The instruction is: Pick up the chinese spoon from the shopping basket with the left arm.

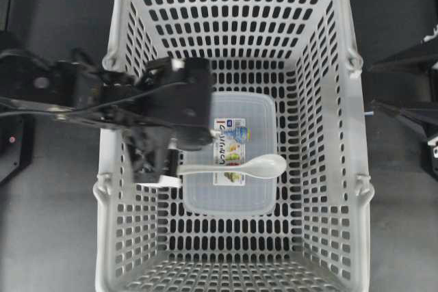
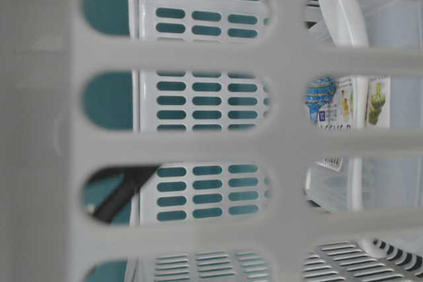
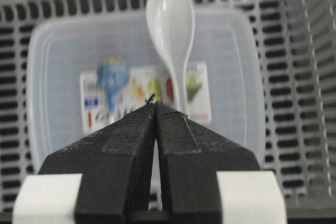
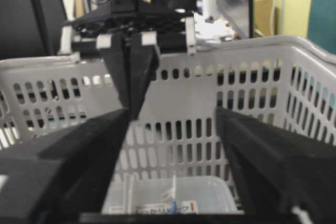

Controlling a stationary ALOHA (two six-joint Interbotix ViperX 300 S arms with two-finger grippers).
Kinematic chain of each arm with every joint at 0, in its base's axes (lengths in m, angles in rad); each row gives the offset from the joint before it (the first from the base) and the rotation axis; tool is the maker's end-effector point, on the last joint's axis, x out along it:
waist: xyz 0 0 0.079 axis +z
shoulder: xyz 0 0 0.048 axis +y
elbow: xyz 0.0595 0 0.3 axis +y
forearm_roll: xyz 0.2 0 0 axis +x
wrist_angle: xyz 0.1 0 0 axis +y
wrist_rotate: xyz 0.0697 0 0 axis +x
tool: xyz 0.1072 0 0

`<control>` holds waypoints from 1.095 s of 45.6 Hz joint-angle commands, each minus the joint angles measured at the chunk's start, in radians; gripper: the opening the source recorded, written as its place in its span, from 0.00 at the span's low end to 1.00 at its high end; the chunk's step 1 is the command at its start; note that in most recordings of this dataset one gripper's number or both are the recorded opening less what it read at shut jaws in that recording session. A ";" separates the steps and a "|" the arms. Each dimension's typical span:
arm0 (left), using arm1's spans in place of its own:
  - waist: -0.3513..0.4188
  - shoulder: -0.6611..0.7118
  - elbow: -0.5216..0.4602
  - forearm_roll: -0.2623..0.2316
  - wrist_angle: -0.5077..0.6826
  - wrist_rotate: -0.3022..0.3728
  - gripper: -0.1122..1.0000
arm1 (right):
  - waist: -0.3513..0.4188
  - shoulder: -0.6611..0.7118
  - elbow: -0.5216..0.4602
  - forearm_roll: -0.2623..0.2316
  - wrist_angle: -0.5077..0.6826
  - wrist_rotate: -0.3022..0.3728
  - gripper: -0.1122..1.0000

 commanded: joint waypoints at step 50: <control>-0.043 0.327 -0.101 0.003 0.043 -0.084 0.83 | -0.017 0.003 -0.005 0.006 0.008 0.000 0.73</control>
